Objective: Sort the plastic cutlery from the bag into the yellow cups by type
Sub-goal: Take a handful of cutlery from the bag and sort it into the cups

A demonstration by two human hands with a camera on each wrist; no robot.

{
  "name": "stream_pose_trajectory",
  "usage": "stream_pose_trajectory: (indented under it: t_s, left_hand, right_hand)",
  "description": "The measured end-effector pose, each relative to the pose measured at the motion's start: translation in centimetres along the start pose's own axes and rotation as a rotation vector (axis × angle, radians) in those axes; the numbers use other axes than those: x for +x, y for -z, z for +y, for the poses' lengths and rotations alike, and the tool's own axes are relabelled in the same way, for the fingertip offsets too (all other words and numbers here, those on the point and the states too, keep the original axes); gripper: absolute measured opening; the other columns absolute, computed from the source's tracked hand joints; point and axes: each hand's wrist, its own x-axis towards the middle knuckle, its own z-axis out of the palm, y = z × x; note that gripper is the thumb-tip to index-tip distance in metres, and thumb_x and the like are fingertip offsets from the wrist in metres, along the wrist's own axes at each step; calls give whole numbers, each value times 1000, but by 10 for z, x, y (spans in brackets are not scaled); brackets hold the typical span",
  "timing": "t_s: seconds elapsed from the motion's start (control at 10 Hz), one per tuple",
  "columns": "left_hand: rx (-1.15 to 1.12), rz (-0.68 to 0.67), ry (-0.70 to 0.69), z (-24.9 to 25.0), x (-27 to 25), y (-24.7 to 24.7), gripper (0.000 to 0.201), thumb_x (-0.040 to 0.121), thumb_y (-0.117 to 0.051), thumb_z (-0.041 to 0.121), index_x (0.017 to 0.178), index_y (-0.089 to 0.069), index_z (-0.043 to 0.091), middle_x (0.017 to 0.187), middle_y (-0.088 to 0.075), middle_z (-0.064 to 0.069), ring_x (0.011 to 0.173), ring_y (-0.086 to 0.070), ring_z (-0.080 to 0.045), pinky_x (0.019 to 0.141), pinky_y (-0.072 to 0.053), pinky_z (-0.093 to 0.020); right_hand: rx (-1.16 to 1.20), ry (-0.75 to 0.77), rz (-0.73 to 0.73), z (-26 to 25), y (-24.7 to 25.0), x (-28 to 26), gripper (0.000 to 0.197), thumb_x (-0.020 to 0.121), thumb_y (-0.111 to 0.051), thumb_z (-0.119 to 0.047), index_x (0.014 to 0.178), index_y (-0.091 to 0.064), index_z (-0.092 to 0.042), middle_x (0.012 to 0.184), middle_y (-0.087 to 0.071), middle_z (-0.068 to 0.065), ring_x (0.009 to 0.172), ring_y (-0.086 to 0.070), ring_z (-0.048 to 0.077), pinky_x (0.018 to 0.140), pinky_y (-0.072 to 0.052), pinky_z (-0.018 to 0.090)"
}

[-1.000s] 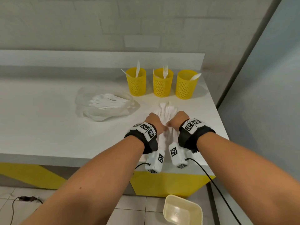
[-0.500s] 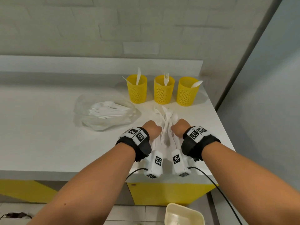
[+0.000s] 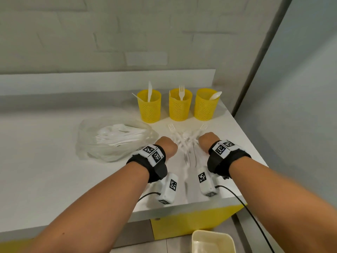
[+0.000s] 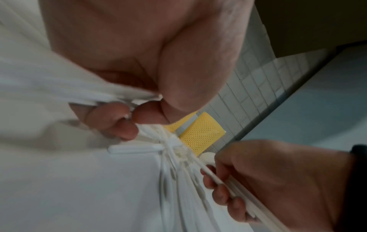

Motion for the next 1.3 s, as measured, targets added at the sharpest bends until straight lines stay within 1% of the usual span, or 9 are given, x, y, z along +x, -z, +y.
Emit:
stream_pose_trajectory:
  t_s: [0.2,0.3,0.6,0.7,0.8,1.0,1.1,1.2,1.3]
  left_hand:
    - [-36,75,61,3,28,-10,78,88,-32,71,123,-60,6,124,-62,-15,99,-58,-30,81,-40,-30]
    - [93,97,15,5,33,-9,80,85,-35,76,113,-64,7,116,-66,-14,97,-62,-30,86,-49,-33]
    - [14,146,36,9,32,-15,43,80,-71,42,66,-43,13,68,-50,-2,69,-54,-23,59,-41,-29]
    - [1,168,30,12,31,-17,39,83,-70,33,65,-42,12,73,-51,-5,71,-53,-24,58,-40,-29]
    - [-18,174,35,13,31,-21,36,81,-73,31,68,-46,11,81,-55,-6,74,-55,-23,62,-43,-28]
    - [-100,155,52,5,32,-15,38,81,-72,31,70,-42,10,77,-49,-3,82,-51,-23,69,-42,-29]
    - [-202,108,66,0,36,-12,31,83,-68,29,75,-48,8,86,-54,-8,81,-53,-26,68,-42,-30]
    - [-299,77,72,-2,37,-11,25,82,-64,27,83,-53,5,87,-58,-12,77,-55,-28,65,-42,-30]
    - [-409,75,95,-1,35,-7,17,83,-58,21,83,-49,7,84,-59,-12,75,-53,-29,65,-42,-31]
  right_hand:
    - [65,-16,-92,3,-7,8,61,97,-31,-51,132,-50,-4,137,-51,21,123,-50,35,106,-35,39]
    - [36,17,-91,11,-6,12,65,90,-45,-58,129,-54,-7,131,-57,16,117,-55,31,89,-41,32]
    - [-134,86,-218,-1,-5,8,46,86,-64,-29,124,-57,-4,127,-59,15,117,-57,33,94,-50,37]
    - [-541,155,-305,-3,-23,35,109,39,-69,-58,137,-45,-16,135,-51,12,122,-52,35,99,-47,46]
    - [-601,182,-295,0,-31,37,126,27,-66,-55,144,-34,-19,138,-47,11,124,-49,37,101,-45,47]
    - [-230,39,-265,-6,-29,49,11,85,-61,-23,95,-62,-18,117,-63,11,96,-58,30,82,-53,33]
    - [-226,129,-244,-3,-28,33,25,90,-58,-17,105,-62,3,128,-59,19,113,-58,33,98,-48,36]
    - [65,159,-285,-11,-9,6,27,98,-41,-9,72,-41,-20,142,-46,16,72,-67,6,58,-50,9]
    - [117,187,-242,-5,-3,9,32,99,-36,-8,70,-32,-24,146,-41,14,67,-59,11,32,-37,7]
